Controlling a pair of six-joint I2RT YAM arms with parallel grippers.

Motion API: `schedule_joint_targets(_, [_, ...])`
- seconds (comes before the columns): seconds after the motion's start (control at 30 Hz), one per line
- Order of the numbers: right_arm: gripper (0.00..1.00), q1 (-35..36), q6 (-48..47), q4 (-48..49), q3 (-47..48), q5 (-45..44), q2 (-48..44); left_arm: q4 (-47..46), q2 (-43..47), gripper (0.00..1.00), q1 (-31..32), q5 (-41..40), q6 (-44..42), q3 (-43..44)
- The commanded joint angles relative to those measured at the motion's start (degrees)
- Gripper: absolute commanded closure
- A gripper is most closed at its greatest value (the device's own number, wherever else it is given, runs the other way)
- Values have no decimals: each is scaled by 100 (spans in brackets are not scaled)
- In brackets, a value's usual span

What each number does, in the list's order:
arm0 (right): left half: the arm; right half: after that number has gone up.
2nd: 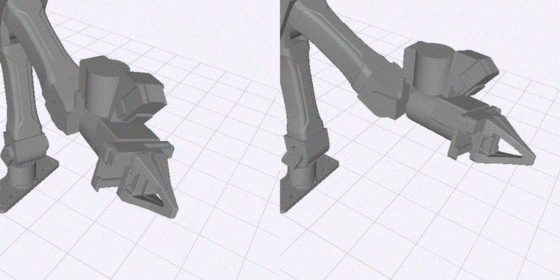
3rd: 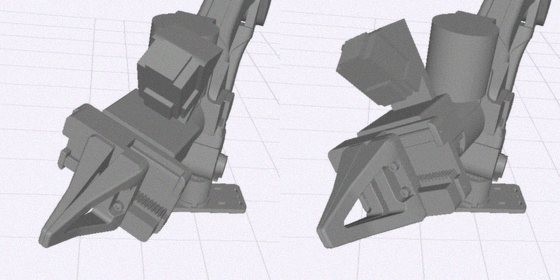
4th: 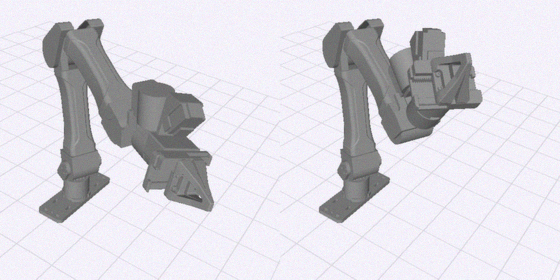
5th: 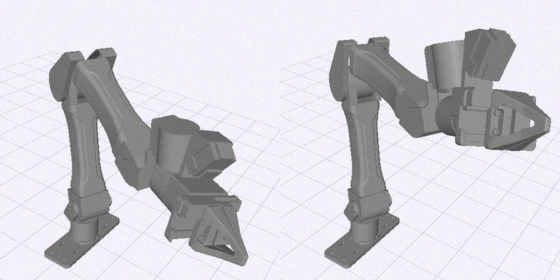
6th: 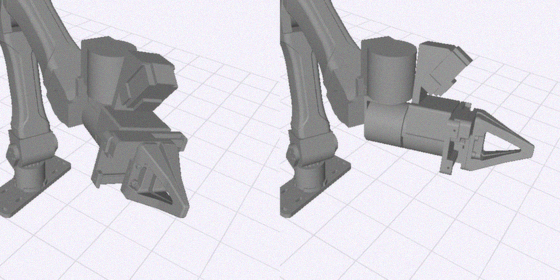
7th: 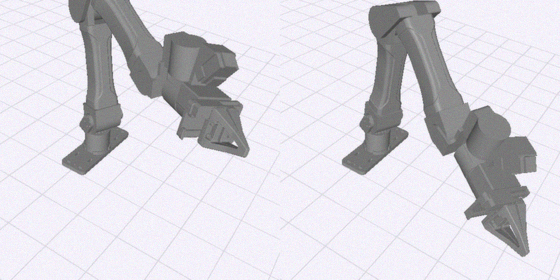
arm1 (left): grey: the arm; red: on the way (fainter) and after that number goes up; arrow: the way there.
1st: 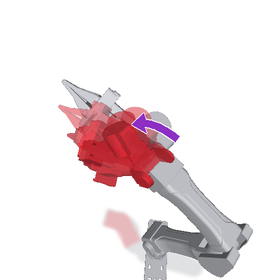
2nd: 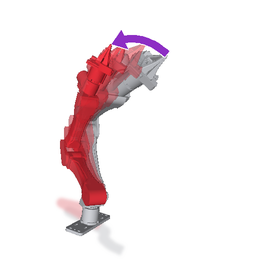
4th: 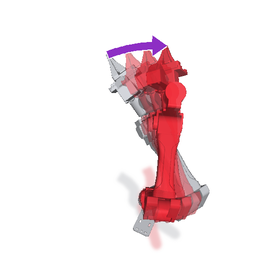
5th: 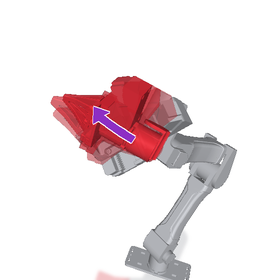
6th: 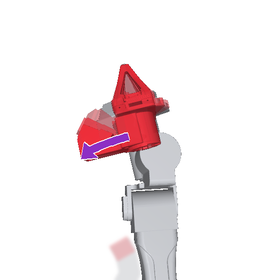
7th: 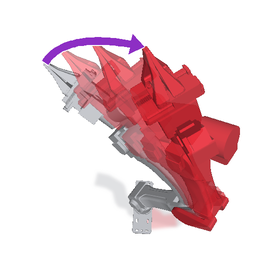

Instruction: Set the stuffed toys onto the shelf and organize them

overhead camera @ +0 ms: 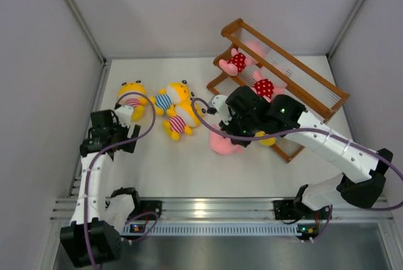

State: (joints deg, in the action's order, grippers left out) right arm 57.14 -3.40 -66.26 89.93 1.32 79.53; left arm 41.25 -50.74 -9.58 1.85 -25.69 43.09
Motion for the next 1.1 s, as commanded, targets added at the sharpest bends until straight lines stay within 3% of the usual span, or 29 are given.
schedule_joint_targets(0.0, [100, 51, 269, -1407, 428, -308, -191, 40, 152, 2, 44, 26, -59, 261])
schedule_joint_targets(0.3, [100, 42, 559, -1644, 939, -457, -499, 233, 293, 2, 44, 34, -155, 393])
schedule_joint_targets(0.4, [100, 42, 499, -1496, 738, -413, -561, 863, 205, 2, 36, 1121, -401, 848])
schedule_joint_targets(0.43, [100, 51, 463, -1443, 676, -431, -578, 1067, 74, 2, 44, 2082, -532, 1303])
schedule_joint_targets(0.57, [100, 42, 410, -1276, 675, -545, -596, 1735, -549, 2, 79, 3677, -357, 2737])
schedule_joint_targets(0.67, [100, 51, 393, -1004, 684, -633, -640, 2070, -1200, 2, 526, 4025, 27, 3757])
schedule_joint_targets(0.8, [100, 51, 158, -442, 588, -511, -754, 2088, -1701, 2, 2533, 4094, 468, 4382])
schedule_joint_targets(0.9, [100, 51, -11, 33, 508, -257, -859, 2071, -2035, 2, 2891, 4648, 547, 4750])
schedule_joint_targets(1.07, [100, 51, -187, 692, 306, 105, -974, 2062, -2493, 1, 3453, 4649, 943, 5490])
